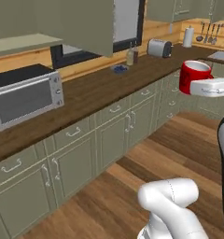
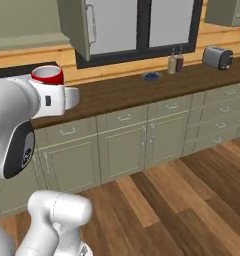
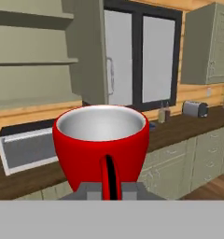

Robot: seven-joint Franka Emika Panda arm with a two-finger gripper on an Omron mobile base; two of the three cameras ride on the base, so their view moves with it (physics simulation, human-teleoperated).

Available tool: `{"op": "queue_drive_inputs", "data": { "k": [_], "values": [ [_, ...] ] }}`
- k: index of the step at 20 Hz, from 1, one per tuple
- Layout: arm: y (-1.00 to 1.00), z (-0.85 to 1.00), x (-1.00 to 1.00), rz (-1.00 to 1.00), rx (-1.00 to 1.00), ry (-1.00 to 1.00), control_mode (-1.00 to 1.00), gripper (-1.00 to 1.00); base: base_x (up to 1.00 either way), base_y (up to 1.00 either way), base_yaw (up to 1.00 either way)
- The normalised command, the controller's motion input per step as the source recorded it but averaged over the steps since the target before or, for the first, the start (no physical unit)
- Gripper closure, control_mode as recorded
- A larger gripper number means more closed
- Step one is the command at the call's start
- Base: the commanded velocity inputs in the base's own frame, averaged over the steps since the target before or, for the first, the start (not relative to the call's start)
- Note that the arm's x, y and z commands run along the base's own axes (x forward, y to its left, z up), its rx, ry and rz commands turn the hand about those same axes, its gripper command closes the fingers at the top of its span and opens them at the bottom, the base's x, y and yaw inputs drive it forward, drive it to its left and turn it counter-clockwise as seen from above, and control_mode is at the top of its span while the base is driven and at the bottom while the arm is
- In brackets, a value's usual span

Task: Gather all objects into one cabinet and sort the glasses and bowls to opposite sides.

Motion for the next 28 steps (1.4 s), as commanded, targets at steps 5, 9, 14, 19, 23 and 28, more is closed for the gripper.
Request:
{"op": "queue_drive_inputs", "data": {
  "k": [5,9,14,19,23,28],
  "values": [
    [0.00,0.00,0.00,0.00,0.00,0.00,1.00,1.00,0.09,-0.38,-0.64],
    [0.00,0.00,0.00,0.00,0.00,0.00,1.00,1.00,0.41,-0.33,-0.53],
    [0.00,0.00,0.00,0.00,0.00,0.00,1.00,1.00,0.67,-0.19,-0.45],
    [0.00,0.00,0.00,0.00,0.00,0.00,1.00,1.00,0.93,-0.02,-0.37],
    [0.00,0.00,0.00,0.00,0.00,0.00,1.00,1.00,1.00,0.00,-0.28],
    [0.00,0.00,0.00,0.00,0.00,0.00,1.00,1.00,1.00,0.02,-0.14]
  ]
}}
